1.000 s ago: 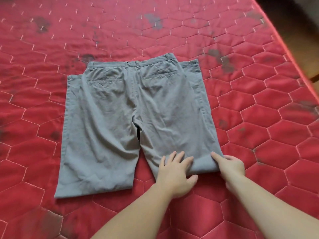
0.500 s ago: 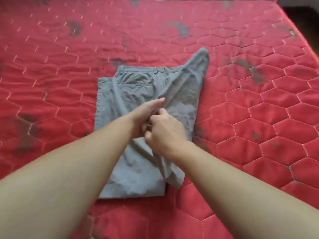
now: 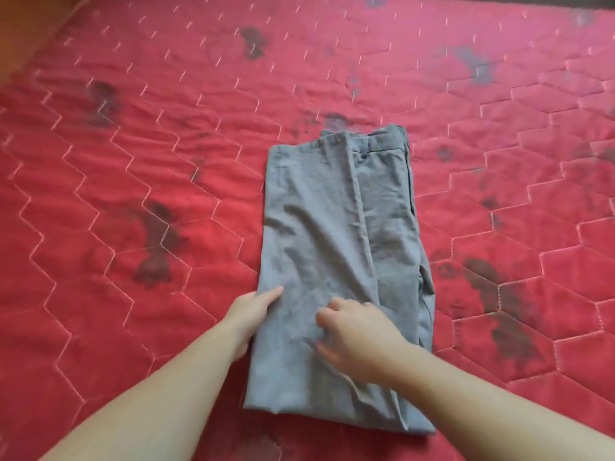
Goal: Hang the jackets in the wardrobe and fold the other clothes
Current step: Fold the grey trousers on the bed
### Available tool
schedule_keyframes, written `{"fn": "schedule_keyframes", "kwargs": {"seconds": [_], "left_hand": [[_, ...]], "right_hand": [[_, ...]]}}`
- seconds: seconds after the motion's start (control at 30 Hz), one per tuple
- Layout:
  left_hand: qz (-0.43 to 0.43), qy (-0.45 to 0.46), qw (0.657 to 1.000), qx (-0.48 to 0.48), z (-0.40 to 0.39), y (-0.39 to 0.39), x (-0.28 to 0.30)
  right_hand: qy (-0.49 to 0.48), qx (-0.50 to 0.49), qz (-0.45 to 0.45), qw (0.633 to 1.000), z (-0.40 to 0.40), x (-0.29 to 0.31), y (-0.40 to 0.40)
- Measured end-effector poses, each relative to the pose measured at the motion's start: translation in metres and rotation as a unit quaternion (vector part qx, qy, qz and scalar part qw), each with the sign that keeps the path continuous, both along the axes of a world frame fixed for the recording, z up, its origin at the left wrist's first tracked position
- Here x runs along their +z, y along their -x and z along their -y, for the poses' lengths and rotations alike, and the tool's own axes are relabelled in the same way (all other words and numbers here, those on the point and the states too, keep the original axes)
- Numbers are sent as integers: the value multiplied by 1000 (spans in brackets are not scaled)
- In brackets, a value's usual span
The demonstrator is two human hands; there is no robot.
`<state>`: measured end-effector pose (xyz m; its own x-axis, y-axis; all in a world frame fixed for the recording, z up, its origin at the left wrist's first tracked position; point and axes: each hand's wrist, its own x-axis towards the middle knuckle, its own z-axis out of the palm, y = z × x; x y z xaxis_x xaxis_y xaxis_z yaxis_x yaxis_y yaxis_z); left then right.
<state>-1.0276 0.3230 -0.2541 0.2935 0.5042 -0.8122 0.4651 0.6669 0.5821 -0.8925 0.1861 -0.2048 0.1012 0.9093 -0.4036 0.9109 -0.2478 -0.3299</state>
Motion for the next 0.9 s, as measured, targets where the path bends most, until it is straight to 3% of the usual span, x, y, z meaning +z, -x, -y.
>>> {"fn": "schedule_keyframes", "kwargs": {"seconds": [0.13,0.3,0.47,0.53,0.6,0.7,0.83,0.9], "left_hand": [[-10,-87,996,16,-22,-26,-1],[-8,-142,990,-7,-48,-50,-9],[14,-122,992,-35,-63,-51,-22],[-10,-202,978,-60,-66,-53,-23],[-57,-322,942,-77,-72,-62,-19],[-70,-392,916,-43,-85,-82,-10],[29,-280,958,45,-110,-110,-1],[85,-220,971,43,-118,-118,7]], "right_hand": [[-56,-228,-28,972,-15,-15,-48],[-81,-496,-83,861,-68,-32,-99],[-75,-507,-186,838,-125,-37,-125],[-115,-494,-187,841,-138,-35,-126],[-140,-476,-147,856,-140,-37,-127],[-94,-488,-141,856,-138,-41,-134],[-120,-530,-222,810,-169,-33,-149],[-157,-525,-235,803,-179,-24,-153]]}}
